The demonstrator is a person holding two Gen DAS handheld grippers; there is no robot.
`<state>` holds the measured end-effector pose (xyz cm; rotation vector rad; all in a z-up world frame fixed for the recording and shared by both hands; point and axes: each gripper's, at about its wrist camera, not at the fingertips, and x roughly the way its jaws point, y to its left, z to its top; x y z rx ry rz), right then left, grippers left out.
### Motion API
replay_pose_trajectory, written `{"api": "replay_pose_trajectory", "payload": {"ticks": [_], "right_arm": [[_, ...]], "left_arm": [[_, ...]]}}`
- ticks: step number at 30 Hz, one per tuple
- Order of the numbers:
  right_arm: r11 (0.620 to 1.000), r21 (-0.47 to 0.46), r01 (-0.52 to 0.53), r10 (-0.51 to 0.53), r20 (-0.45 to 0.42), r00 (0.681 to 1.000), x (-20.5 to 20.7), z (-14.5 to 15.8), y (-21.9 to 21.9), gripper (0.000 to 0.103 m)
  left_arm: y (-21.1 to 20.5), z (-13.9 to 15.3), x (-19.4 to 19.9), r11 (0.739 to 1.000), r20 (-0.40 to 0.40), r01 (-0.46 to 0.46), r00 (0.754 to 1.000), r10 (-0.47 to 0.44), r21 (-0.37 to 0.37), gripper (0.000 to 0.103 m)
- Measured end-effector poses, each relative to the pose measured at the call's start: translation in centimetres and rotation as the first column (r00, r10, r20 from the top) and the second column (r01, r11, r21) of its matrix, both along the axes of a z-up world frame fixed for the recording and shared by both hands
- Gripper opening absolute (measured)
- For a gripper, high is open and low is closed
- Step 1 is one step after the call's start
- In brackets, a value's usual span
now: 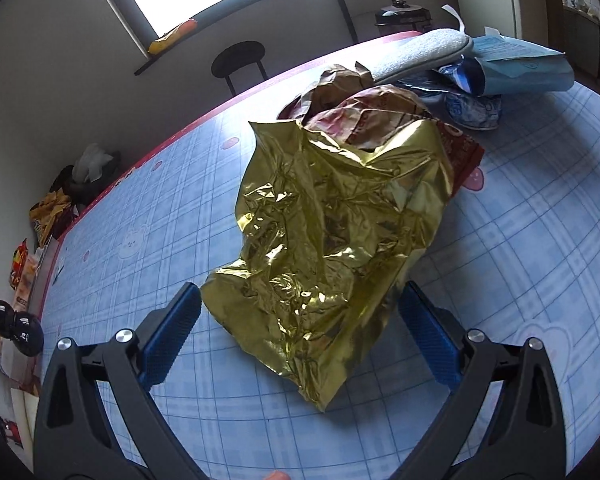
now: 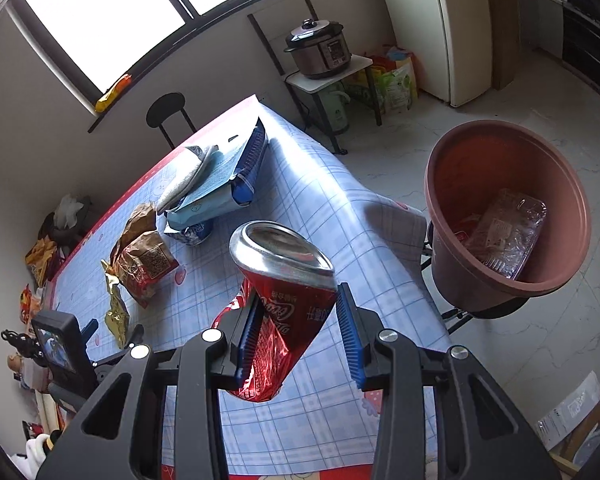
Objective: Collect trash
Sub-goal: 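Grasp the gold foil wrapper with the left tool while the right tool holds the red can, then carry the red can over the brown pot and open the right tool while the left tool lifts the foil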
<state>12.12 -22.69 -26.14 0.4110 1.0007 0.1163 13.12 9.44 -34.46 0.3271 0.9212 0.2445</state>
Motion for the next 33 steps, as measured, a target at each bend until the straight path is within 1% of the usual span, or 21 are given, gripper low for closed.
{"api": "replay_pose_trajectory", "payload": {"ticks": [2,7,9,11,13,15,17,18,20,21,23,26,28,30,33], "right_arm": [[1.000,-0.003,0.002,-0.002,0.002,1.000,-0.1,0.1,-0.3,0.037],[1.000,-0.002,0.003,-0.003,0.006,1.000,-0.2,0.4,-0.5,0.037],[1.000,-0.004,-0.002,0.002,0.008,1.000,-0.2,0.5,-0.4,0.037],[1.000,-0.006,-0.009,0.009,0.009,1.000,-0.2,0.5,-0.2,0.037],[1.000,-0.008,-0.015,0.015,0.009,1.000,-0.2,0.6,0.0,0.037],[1.000,-0.010,-0.020,0.020,0.008,1.000,-0.3,0.6,0.2,0.037],[1.000,-0.011,-0.023,0.023,0.007,1.000,-0.4,0.7,0.3,0.037],[1.000,-0.012,-0.024,0.024,0.008,1.000,-0.4,0.8,0.4,0.037],[1.000,-0.011,-0.027,0.027,0.011,1.000,-0.4,1.0,0.5,0.037],[1.000,-0.010,-0.029,0.029,0.014,0.999,-0.4,1.1,0.5,0.036],[0.999,-0.008,-0.035,0.035,0.026,0.999,-0.4,1.5,0.7,0.037],[0.999,-0.011,-0.051,0.051,0.044,0.998,-0.3,2.3,1.1,0.037],[0.998,-0.012,-0.063,0.064,0.058,0.996,-0.2,2.8,1.5,0.037],[0.997,-0.012,-0.079,0.079,0.074,0.994,0.0,3.4,2.0,0.037],[0.995,-0.014,-0.101,0.102,0.102,0.990,0.4,4.4,2.8,0.037]], "left_arm": [[0.3,0.0,0.2,1.000,-0.001,-0.015,1.000,0.015,-0.014,0.097],[0.6,0.1,0.2,1.000,-0.004,-0.021,1.000,0.021,-0.017,0.097],[0.6,0.1,0.1,1.000,-0.007,-0.019,1.000,0.019,-0.018,0.094],[0.6,-0.1,-0.1,1.000,-0.015,-0.020,1.000,0.020,-0.024,0.089],[0.6,-0.3,-0.2,0.999,-0.023,-0.025,0.999,0.024,-0.029,0.089],[0.7,-0.4,-0.3,0.999,-0.027,-0.023,0.999,0.023,-0.034,0.084],[0.5,-0.5,-0.4,0.999,-0.035,-0.022,0.999,0.021,-0.041,0.064],[0.7,-0.5,-0.5,0.998,-0.041,-0.022,0.999,0.020,-0.052,0.057],[1.2,0.0,-0.9,0.997,-0.031,-0.032,0.999,0.030,-0.070,0.035],[1.5,0.4,-1.1,0.996,-0.018,-0.039,0.999,0.038,-0.080,0.027],[2.4,1.5,-1.8,0.991,0.010,-0.059,0.998,0.061,-0.119,0.017],[4.2,3.5,-3.0,0.977,0.050,-0.092,0.993,0.103,-0.191,0.010],[5.8,4.8,-3.9,0.962,0.068,-0.117,0.988,0.138,-0.248,0.009],[7.5,6.0,-4.9,0.937,0.080,-0.149,0.980,0.183,-0.315,0.009],[9.8,8.0,-6.9,0.895,0.107,-0.201,0.959,0.263,-0.398,0.009]]}}
